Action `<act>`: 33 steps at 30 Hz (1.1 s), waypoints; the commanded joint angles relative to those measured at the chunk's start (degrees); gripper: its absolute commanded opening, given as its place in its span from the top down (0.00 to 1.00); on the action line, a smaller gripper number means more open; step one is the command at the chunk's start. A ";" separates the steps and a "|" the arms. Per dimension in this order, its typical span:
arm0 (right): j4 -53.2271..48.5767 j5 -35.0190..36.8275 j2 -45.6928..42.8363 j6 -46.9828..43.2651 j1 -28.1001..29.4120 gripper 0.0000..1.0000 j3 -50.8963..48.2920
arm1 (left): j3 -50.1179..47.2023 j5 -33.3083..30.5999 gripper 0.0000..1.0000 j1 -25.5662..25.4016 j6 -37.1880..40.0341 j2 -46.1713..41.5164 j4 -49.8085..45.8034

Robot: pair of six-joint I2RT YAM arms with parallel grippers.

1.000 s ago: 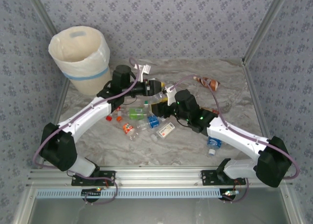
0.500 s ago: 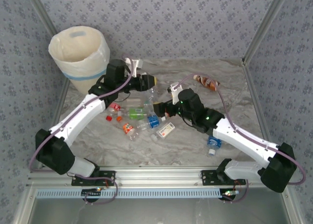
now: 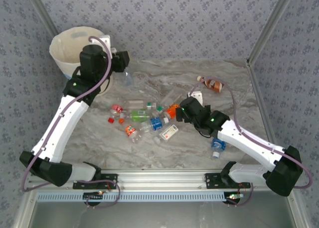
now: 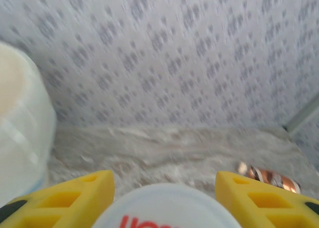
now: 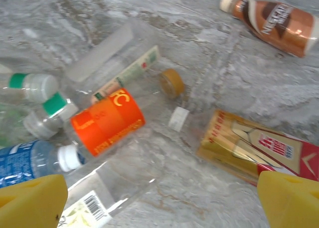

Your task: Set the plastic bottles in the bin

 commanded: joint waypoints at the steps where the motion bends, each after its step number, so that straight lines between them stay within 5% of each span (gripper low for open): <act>1: -4.07 6.05 0.39 4.40 -0.36 0.00 1.34 | 8.56 -11.47 1.00 0.27 5.50 0.89 -1.51; 7: -4.22 7.38 1.25 6.14 -0.32 0.00 2.02 | 26.97 -23.58 1.00 5.68 10.48 10.04 -4.75; 15: -3.43 7.00 1.12 7.01 -0.14 0.00 2.41 | 53.86 -26.32 1.00 17.66 7.33 29.74 -17.31; 21: -3.85 7.77 0.51 8.39 -0.02 0.00 1.65 | 73.04 -16.52 0.99 25.32 -1.06 46.74 -30.90; 27: -4.65 8.38 -0.62 8.86 0.04 0.00 1.65 | 71.03 -3.38 0.99 30.55 -10.40 52.56 -36.01; 33: -4.55 7.16 -0.69 8.68 -0.02 0.00 1.34 | 67.00 6.37 0.65 31.52 -12.13 54.73 -35.79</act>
